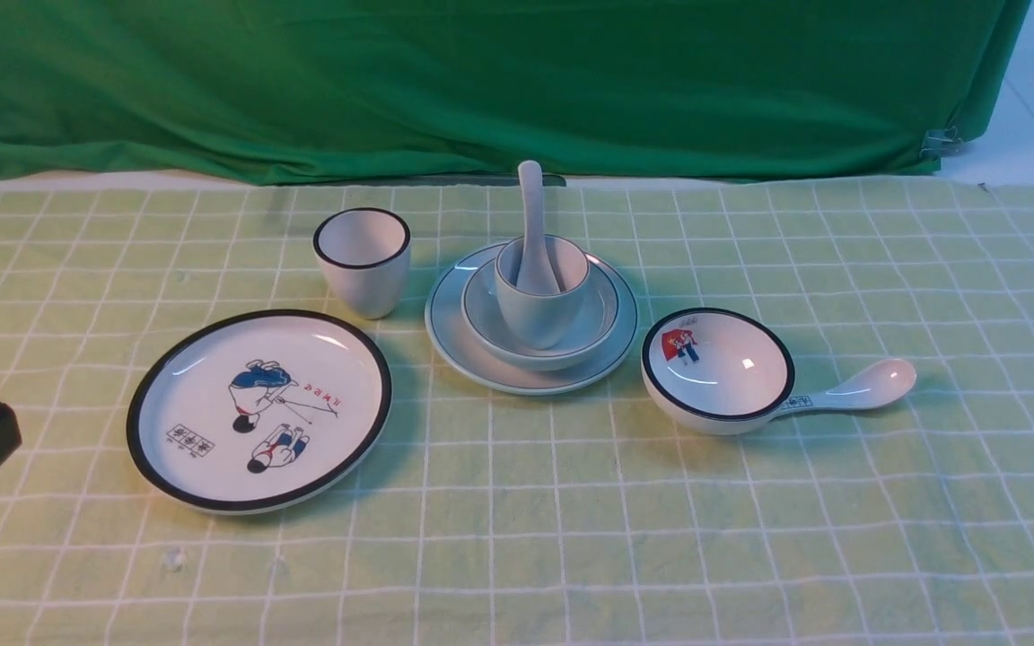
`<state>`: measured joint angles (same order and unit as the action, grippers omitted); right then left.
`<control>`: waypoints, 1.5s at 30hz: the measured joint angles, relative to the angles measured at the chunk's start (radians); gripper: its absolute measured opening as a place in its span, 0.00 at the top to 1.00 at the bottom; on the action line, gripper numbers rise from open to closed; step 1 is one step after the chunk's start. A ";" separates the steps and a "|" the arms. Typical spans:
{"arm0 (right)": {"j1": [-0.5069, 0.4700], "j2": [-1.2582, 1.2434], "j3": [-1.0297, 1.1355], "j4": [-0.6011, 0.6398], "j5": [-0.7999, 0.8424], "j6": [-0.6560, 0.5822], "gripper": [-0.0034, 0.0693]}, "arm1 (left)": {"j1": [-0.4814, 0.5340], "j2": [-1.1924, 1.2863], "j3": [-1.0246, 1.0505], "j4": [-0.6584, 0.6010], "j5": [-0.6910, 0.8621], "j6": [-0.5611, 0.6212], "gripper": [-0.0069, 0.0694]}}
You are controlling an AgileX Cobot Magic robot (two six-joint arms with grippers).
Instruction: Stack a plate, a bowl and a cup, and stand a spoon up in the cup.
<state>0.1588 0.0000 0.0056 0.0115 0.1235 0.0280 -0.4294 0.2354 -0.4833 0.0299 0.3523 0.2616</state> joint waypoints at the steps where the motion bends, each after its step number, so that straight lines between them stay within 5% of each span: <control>1: -0.006 0.000 0.000 0.010 0.025 0.000 0.77 | 0.000 0.000 0.000 0.000 0.000 0.000 0.90; 13: -0.088 0.000 0.000 0.036 0.092 -0.067 0.92 | 0.000 0.000 0.000 0.000 0.000 0.000 0.90; 45: -0.091 0.000 0.000 0.037 0.098 -0.110 0.84 | 0.000 0.000 0.000 0.000 0.000 0.000 0.89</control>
<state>0.0674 0.0000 0.0056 0.0481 0.2220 -0.0816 -0.4294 0.2354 -0.4833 0.0299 0.3523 0.2616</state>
